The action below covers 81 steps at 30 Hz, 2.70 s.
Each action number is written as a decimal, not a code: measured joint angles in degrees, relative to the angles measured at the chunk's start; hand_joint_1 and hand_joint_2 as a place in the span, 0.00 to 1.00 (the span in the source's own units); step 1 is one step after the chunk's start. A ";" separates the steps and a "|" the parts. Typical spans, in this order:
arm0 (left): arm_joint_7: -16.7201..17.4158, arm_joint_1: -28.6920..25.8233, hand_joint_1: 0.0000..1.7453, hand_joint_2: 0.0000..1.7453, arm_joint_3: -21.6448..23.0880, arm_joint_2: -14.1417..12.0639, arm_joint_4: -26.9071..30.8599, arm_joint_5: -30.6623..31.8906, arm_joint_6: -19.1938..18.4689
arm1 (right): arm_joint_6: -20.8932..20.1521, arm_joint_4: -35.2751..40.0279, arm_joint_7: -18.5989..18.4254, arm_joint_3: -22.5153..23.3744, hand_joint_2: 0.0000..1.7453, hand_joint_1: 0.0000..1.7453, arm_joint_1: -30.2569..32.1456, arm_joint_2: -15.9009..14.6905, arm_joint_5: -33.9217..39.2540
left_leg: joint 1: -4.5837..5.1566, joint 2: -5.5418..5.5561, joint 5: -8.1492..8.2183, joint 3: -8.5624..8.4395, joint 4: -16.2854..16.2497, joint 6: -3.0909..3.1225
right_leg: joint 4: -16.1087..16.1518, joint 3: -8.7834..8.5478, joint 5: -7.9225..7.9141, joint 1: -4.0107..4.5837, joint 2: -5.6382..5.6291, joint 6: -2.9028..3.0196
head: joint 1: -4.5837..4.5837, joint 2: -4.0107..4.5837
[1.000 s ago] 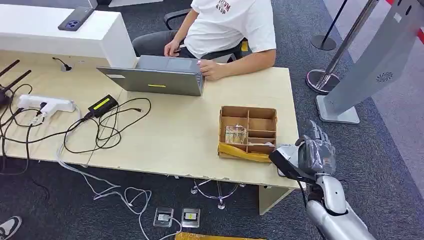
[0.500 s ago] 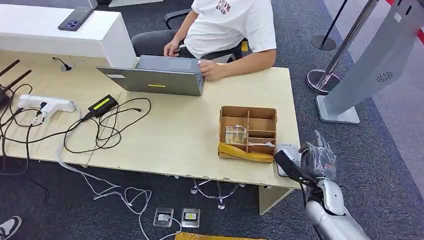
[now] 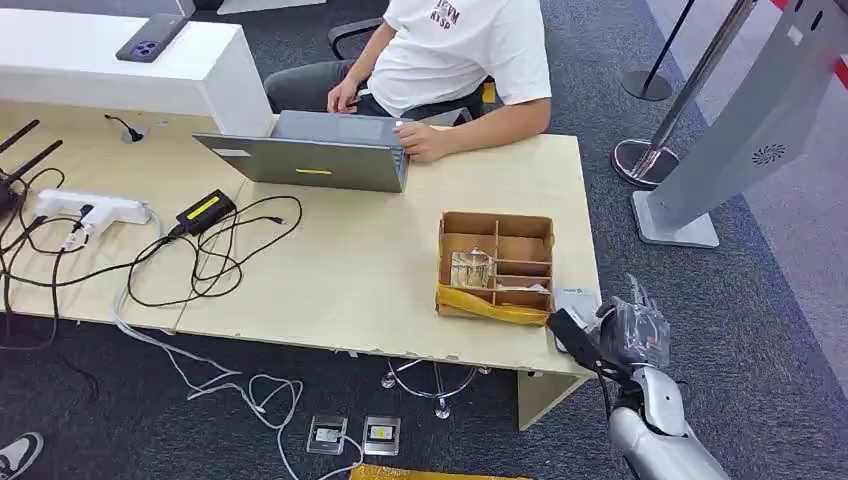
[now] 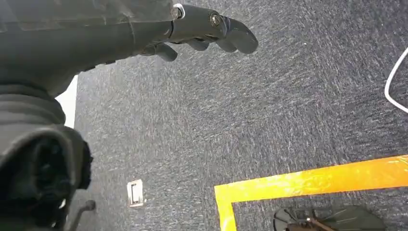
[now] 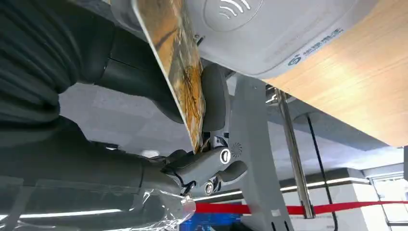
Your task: Pass the card to the sensor for recognition and then transmit it.
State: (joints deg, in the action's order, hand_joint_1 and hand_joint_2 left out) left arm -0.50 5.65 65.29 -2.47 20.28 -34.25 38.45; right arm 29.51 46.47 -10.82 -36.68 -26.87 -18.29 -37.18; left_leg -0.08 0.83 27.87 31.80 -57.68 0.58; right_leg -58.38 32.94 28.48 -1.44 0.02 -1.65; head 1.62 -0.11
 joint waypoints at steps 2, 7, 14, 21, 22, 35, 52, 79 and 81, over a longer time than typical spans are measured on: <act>0.00 0.00 0.00 0.00 0.00 0.00 0.00 -0.15 0.00 | 0.00 -0.33 0.15 0.00 1.00 1.00 -0.11 0.20 0.37 | 0.00 0.00 0.00 0.00 0.00 0.00 | 0.00 0.00 0.00 0.00 0.00 0.00 | 0.02 0.00; -0.02 0.02 0.00 0.00 0.11 0.00 0.00 -0.52 0.00 | 0.07 -1.12 0.68 -0.02 1.00 1.00 -0.59 0.79 0.35 | 0.00 0.00 0.00 0.00 0.00 0.00 | 0.00 0.00 0.00 0.00 0.00 0.00 | 0.02 0.00; -0.20 0.03 0.00 0.00 0.20 0.00 -0.02 -0.59 0.00 | 2.69 -1.57 1.16 -0.04 1.00 1.00 -1.99 1.25 -0.04 | 0.00 0.00 -0.02 0.00 0.00 -0.02 | -0.01 0.00 -0.01 0.00 0.00 0.00 | 0.00 0.00; -0.48 0.04 0.00 0.00 1.02 0.00 -0.07 0.13 0.00 | 2.41 5.04 -4.61 0.17 1.00 1.00 -4.59 -0.17 -4.10 | 0.01 -0.01 -0.03 0.00 -0.01 -0.01 | -0.01 0.01 -0.01 -0.01 -0.01 0.00 | 0.00 0.00; -0.61 0.04 0.00 0.00 1.27 0.00 -0.07 0.29 0.00 | 1.92 6.43 -5.36 0.24 1.00 1.00 -5.40 -0.64 -4.85 | 0.01 -0.02 -0.03 0.00 -0.01 -0.01 | -0.01 0.00 -0.02 -0.01 -0.01 0.00 | 0.00 0.00; -0.02 0.66 0.00 0.00 2.82 0.00 -0.02 3.76 -0.15 | -9.04 14.47 -10.62 -0.09 1.00 1.00 -18.61 -4.09 -12.80 | 0.00 -0.03 -0.04 0.00 -0.01 -0.01 | -0.02 0.01 -0.04 0.00 -0.02 0.01 | 0.02 0.00; 2.07 2.32 0.00 0.00 4.63 -0.17 -0.02 5.71 -0.81 | -16.31 2.19 -11.65 -12.32 1.00 1.00 -32.07 4.33 -17.14 | -0.04 0.04 -0.09 0.10 -0.01 -0.04 | -0.07 0.07 -0.03 0.03 0.01 0.02 | 0.02 0.00; 1.80 2.13 0.00 0.00 5.92 -0.48 -0.02 5.54 -1.01 | -3.38 -5.69 -8.85 -15.11 1.00 0.00 -32.17 6.01 -4.92 | -0.04 0.00 -0.09 0.06 -0.02 -0.04 | -0.05 0.09 -0.04 0.04 -0.01 0.02 | 0.00 0.00; 1.49 1.97 0.00 0.00 5.92 -0.46 -0.04 5.09 -0.74 | -1.72 -3.78 -6.27 -13.92 1.00 0.00 -30.87 5.77 0.28 | -0.05 0.00 -0.09 0.05 -0.02 -0.04 | -0.05 0.09 -0.04 0.04 -0.03 0.02 | 0.02 0.00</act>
State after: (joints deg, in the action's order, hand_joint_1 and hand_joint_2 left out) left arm 0.98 7.62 71.21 -2.93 20.24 -29.16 37.70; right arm 27.78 42.69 -17.09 -50.60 -57.73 -12.52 -36.90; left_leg -0.13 0.83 27.78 31.85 -57.70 0.54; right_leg -58.43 33.03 28.44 -1.39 -0.01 -1.63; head 1.64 -0.11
